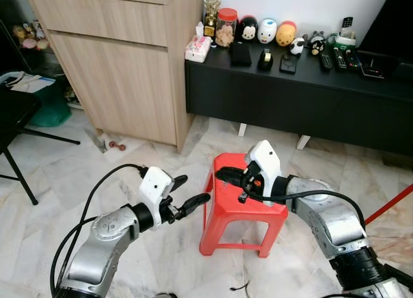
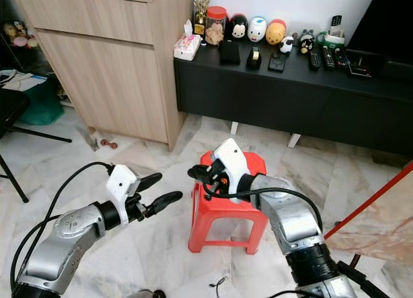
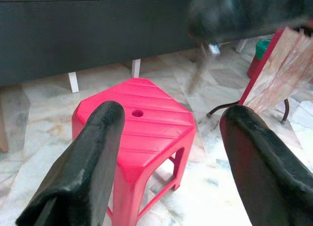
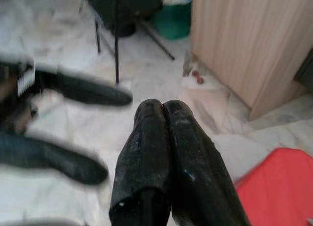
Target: Hang keys on a hook
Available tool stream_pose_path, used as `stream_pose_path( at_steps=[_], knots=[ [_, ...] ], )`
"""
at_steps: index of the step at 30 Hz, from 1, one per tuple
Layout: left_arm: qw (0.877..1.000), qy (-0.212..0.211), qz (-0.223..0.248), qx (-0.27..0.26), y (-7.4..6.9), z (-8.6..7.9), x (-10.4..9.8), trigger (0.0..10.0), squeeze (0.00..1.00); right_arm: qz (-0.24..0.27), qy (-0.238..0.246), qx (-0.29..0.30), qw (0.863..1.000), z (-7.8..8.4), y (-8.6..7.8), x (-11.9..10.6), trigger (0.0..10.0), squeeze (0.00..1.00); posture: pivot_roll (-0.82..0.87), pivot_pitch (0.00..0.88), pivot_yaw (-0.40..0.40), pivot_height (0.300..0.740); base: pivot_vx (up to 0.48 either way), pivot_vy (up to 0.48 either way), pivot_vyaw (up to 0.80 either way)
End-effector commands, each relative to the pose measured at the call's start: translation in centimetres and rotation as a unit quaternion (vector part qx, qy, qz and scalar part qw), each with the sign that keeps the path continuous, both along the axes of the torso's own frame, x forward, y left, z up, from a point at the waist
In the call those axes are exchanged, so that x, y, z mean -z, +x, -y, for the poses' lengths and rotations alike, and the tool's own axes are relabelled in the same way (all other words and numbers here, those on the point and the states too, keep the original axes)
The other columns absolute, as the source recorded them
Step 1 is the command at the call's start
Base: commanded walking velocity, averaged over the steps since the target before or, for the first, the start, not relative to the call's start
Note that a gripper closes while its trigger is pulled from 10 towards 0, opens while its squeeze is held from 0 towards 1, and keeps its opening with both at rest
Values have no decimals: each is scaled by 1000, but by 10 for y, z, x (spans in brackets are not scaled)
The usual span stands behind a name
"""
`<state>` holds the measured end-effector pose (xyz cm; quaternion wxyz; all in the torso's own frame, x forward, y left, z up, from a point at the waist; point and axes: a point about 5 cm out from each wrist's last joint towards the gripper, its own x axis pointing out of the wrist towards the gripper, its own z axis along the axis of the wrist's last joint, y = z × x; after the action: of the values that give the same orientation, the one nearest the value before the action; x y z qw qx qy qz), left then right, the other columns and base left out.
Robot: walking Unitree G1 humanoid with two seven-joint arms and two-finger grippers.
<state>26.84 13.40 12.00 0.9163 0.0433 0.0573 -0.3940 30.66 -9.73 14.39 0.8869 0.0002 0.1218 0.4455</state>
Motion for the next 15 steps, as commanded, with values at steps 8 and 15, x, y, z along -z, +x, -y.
stream_pose_path(
  at_steps=[8,15],
  knots=[
    [1000,6,8,-2,-1,10,-3,10000,0,-24,74,92,993,-2,9,-22,10000,0,-2,95,-73,740,0,0,0],
    [999,19,32,-39,9,9,-5,10000,0,-60,70,105,990,-6,4,-15,10000,0,-9,108,-72,740,0,0,0]
  ],
)
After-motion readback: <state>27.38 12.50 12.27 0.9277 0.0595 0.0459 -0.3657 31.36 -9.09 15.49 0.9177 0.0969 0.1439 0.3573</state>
